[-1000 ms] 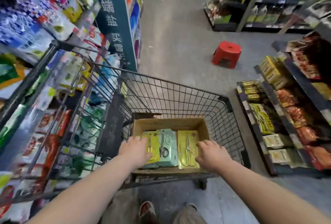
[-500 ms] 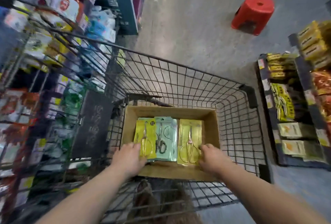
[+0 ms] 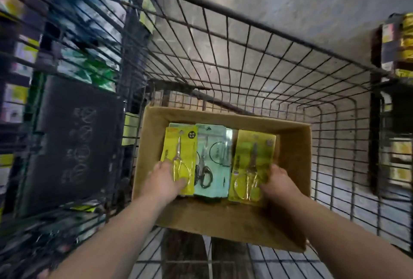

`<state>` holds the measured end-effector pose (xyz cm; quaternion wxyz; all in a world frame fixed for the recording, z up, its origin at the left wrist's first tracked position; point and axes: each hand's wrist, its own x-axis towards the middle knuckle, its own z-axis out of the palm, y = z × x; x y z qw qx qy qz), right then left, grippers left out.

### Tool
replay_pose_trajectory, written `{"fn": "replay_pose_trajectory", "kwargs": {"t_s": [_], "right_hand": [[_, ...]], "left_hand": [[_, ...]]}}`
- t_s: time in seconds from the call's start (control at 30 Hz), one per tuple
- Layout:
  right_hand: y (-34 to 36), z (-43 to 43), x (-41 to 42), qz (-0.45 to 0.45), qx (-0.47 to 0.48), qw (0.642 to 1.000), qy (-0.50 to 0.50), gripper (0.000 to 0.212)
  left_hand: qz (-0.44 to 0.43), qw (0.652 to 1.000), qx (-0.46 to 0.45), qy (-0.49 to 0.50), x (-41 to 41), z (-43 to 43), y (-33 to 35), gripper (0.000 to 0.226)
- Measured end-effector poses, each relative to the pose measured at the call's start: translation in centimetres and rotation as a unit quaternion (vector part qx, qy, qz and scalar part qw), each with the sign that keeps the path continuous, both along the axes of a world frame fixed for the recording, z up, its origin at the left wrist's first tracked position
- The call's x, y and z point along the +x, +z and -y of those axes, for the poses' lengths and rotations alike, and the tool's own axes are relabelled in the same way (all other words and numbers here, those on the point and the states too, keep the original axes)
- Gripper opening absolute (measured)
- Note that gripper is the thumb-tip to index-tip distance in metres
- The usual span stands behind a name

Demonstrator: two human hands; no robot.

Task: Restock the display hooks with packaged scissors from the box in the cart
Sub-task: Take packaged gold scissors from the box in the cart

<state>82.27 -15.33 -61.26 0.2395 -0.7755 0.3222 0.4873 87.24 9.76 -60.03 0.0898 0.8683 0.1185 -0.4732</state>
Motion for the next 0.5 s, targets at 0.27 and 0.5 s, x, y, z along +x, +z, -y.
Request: {"fn": "replay_pose_trajectory", "kwargs": {"t_s": [0.27,0.5], "right_hand": [[-4.1,-0.7,-0.2,0.017,-0.039,0.988,-0.151,0.069],[-5.1,-1.8,-0.4,0.033,-0.049,0.977,-0.203,0.078]], "left_hand": [[0.006,0.994,0.019,0.105,0.4,0.1,-4.5,0.072],[0.032,0.988,0.038,0.144,0.2,0.6,-5.9,0.077]]}}
